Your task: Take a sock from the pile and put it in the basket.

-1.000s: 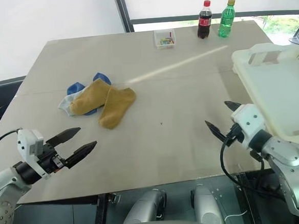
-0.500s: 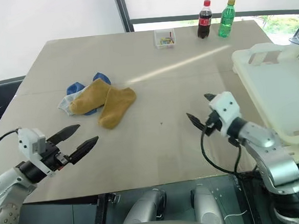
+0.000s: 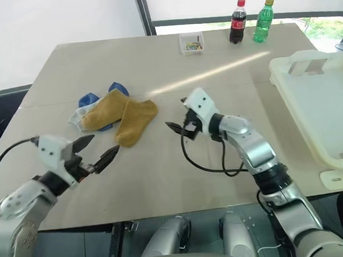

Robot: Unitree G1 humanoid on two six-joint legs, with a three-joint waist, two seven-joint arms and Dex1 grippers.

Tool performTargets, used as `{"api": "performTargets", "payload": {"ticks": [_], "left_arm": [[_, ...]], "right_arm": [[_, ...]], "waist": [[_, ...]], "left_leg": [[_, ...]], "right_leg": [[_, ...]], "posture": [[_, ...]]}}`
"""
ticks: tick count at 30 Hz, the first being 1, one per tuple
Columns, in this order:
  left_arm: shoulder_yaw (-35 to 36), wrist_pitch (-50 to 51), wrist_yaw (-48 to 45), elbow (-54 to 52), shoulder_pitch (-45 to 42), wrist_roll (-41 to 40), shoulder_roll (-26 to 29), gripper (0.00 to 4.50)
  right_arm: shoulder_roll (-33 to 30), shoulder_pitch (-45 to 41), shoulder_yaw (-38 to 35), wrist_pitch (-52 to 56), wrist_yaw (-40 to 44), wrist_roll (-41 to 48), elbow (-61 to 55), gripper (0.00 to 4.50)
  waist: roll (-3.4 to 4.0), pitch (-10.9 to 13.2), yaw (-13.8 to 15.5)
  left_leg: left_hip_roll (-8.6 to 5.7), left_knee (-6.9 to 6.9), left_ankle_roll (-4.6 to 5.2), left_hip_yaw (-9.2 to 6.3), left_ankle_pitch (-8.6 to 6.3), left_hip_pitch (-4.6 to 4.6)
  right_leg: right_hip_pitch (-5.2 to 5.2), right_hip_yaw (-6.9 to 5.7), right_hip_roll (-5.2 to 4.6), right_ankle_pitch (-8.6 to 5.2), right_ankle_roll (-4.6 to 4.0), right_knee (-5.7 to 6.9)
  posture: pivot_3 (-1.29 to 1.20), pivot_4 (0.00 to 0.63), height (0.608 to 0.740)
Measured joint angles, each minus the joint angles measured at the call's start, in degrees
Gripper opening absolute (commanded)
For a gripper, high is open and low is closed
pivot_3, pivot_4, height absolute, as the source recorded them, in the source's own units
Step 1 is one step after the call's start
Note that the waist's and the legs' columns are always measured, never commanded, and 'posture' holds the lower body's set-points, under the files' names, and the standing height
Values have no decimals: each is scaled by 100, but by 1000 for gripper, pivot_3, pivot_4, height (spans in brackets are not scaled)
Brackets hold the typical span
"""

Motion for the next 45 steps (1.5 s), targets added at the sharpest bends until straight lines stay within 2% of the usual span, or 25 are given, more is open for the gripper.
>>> {"api": "performTargets", "payload": {"ticks": [1, 4, 5, 7, 10, 18, 27, 34, 40, 45], "left_arm": [[-323, 334, 289, 93, -512, 141, -68, 4500], [-628, 587, 463, 189, -869, 274, -122, 4500], [-1015, 796, 585, 402, -1178, 469, -162, 4500], [-1354, 956, 617, 785, -1515, 610, -301, 4500], [-1572, 1116, 569, 1150, -1760, 675, -352, 3628], [-1657, 1417, 103, 1788, -2268, 660, -299, 28], [-1755, 1159, -1055, 2113, -2391, 506, -58, 28], [-2016, 421, -2722, 1672, -1980, 273, 650, 28], [-2513, -625, -3767, 1691, -1927, 359, 677, 28], [-3162, -1448, -4392, 1968, -2311, 679, 379, 28]], "right_arm": [[43, -21, 4, -129, 23, -44, 95, 4481], [21, -5, -8, -216, 44, -65, 97, 4481], [2, 4, -10, -296, 40, -111, 94, 4481], [-51, 177, -163, -289, -104, -164, 1, 4481], [-52, 392, -259, -183, -280, -190, -314, 4500], [-91, 828, -445, 138, -643, -263, -1035, 4500], [-346, 1292, -569, 417, -784, -290, -1623, 4500], [-923, 1982, -664, 382, -421, -177, -2195, 4500], [-1507, 2639, -922, 310, 43, 152, -2734, 4500], [-1731, 2962, -1153, 650, 118, 457, -3159, 4500]], "waist": [[0, 0, 11], [-1, -1, -15], [-1, -1, -80], [0, -1, -77], [0, -1, -76], [0, -1, -48], [0, -1, -48], [2, 1, -50], [2, 1, -18], [2, 0, -29]], "left_leg": [[-7, 0, -6, -8, 4, -3], [-10, 0, -14, -8, 9, -4], [-6, -6, -20, -3, 10, -6], [0, -12, -24, -6, 11, -12], [2, -12, -26, -5, 10, -18], [-5, -9, -25, -3, 10, -19], [-6, -8, -25, -5, 10, -18], [-2, -9, -13, -4, 3, -20], [-3, -6, -5, -5, -1, -21], [4, -4, -2, -5, -3, -17]], "right_leg": [[-1, -5, -2, 0, 1, 2], [-2, -4, -4, 0, 1, 5], [-13, 5, -1, 0, 0, 8], [-22, 1, 4, 0, -1, 11], [-28, 4, 5, 0, -1, 12], [-26, 5, -1, 0, 0, 12], [-24, 3, -4, 0, 0, 11], [-24, 3, -9, -1, -1, 8], [-18, -1, -13, -1, -1, 4], [-14, -2, -15, -1, 0, 5]], "posture": [[0, 150, 740], [0, 150, 740], [0, 150, 740], [0, 150, 740], [0, 150, 740], [0, 150, 740], [0, 150, 740], [0, 150, 740], [0, 150, 740], [0, 150, 740]]}}
